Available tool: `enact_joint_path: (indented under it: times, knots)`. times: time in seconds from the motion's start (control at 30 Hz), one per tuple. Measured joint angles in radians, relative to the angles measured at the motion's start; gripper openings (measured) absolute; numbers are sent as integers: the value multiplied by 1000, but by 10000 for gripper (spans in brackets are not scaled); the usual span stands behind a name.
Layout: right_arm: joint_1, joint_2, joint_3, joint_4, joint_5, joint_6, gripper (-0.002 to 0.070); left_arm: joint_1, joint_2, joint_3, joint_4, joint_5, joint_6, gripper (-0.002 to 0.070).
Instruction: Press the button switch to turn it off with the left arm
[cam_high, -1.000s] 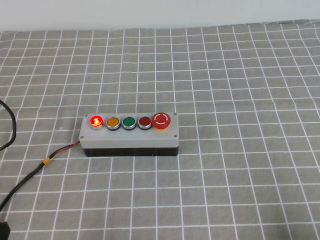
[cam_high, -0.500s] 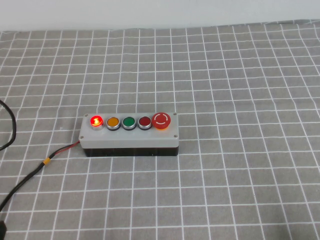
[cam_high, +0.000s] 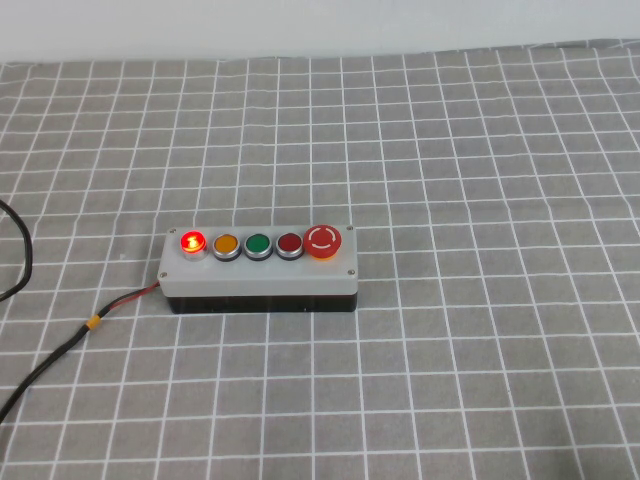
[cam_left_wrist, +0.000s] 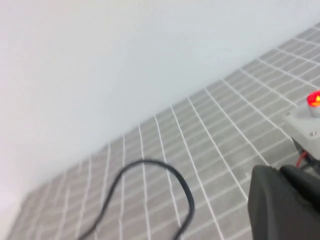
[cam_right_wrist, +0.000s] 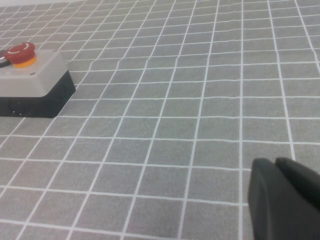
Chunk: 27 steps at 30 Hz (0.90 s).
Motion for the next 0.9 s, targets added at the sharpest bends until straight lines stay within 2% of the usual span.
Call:
enact_joint_path:
  times: [0.13,0.23,0.33,0.4,0.6,0.77,0.9]
  knots:
    - [0,0,0,0,0,0,-17,0,0,0,62,-7,0,-3]
    - [0,0,0,0,0,0,-17,0,50,-56,84,66,10,-3]
    - [0,0,0,0,0,0,-17,0,214,-179,57,191,36,-3]
    - [0,0,0,0,0,0,-17,0,354,-292,-21,313,98,-3]
    - [0,0,0,0,0,0,-17,0,790,-598,-376,753,267,-3]
    - [0,0,0,0,0,0,-17,0,1034,-790,-536,921,292,-3]
    - [0,0,0,0,0,0,-17,10,1216,-938,-614,979,294,-3]
